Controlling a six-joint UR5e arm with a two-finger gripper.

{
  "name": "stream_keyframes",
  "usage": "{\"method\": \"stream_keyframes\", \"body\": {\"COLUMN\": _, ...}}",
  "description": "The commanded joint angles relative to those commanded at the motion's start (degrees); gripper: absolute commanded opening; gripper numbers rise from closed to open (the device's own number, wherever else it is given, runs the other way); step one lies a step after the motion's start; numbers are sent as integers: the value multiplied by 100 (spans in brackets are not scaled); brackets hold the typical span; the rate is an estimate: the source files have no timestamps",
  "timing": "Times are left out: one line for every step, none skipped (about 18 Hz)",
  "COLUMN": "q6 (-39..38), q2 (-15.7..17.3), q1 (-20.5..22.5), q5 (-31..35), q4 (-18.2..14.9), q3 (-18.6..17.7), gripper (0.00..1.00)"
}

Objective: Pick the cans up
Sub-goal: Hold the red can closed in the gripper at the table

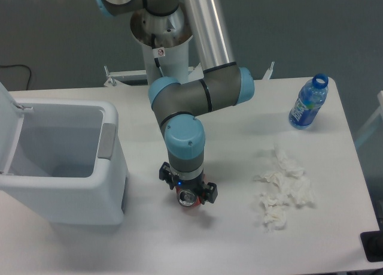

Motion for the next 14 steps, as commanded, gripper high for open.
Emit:
{"method": "stream_keyframes", "body": {"q6": 0, "q2": 0, "q1": 0, "q5": 0, "q4": 0, "q3": 0, "gripper": 100}}
{"method": "stream_keyframes", "body": {"q6": 0, "q2": -9, "q1": -9, "q5": 0, "q4": 0, "q3": 0, "gripper": 100}}
{"method": "stream_keyframes", "body": {"q6": 0, "q2": -18, "q1": -9, "q5": 0, "q4": 0, "q3": 0, "gripper": 100}}
{"method": "stream_keyframes", "body": {"q6": 0, "q2": -18, "q1": -9, "q5": 0, "q4": 0, "q3": 0, "gripper": 100}}
{"method": "stream_keyframes", "body": {"q6": 0, "q2": -35, "q1": -9, "q5": 9, "q4": 0, "q3": -9, "gripper": 100}}
{"method": "stream_keyframes", "body": {"q6": 9, "q2": -44, "q1": -17, "q5": 9, "q4": 0, "q3": -9, "gripper": 100}}
{"method": "stream_keyframes", "body": {"q6": 9, "q2": -44, "q1": -18, "q5": 9, "q4": 0, "q3": -9, "gripper": 100}}
{"method": "stream_keyframes", "body": {"q6": 9, "q2": -44, "q1": -18, "q5": 9, "q4": 0, "q3": -17, "gripper": 100}}
{"method": "stream_keyframes", "body": {"q6": 17, "q2": -53, "q1": -18, "q5": 17, "q4": 0, "q3": -26, "gripper": 100}}
{"method": "stream_keyframes", "body": {"q6": 52, "q2": -53, "q1": -18, "q5": 18, "q4": 0, "q3": -35, "gripper": 100}}
{"method": "stream_keyframes", "body": {"q6": 70, "q2": -53, "q1": -35, "q5": 26, "q4": 0, "q3": -26, "gripper": 100}}
{"method": "stream_keyframes", "body": {"q6": 70, "q2": -53, "q1": -44, "q5": 18, "q4": 0, "q3": -26, "gripper": 100}}
{"method": "stream_keyframes", "body": {"q6": 70, "q2": -62, "q1": -53, "q5": 18, "q4": 0, "q3": -26, "gripper": 100}}
{"method": "stream_keyframes", "body": {"q6": 70, "q2": -62, "q1": -53, "q5": 18, "q4": 0, "q3": -17, "gripper": 100}}
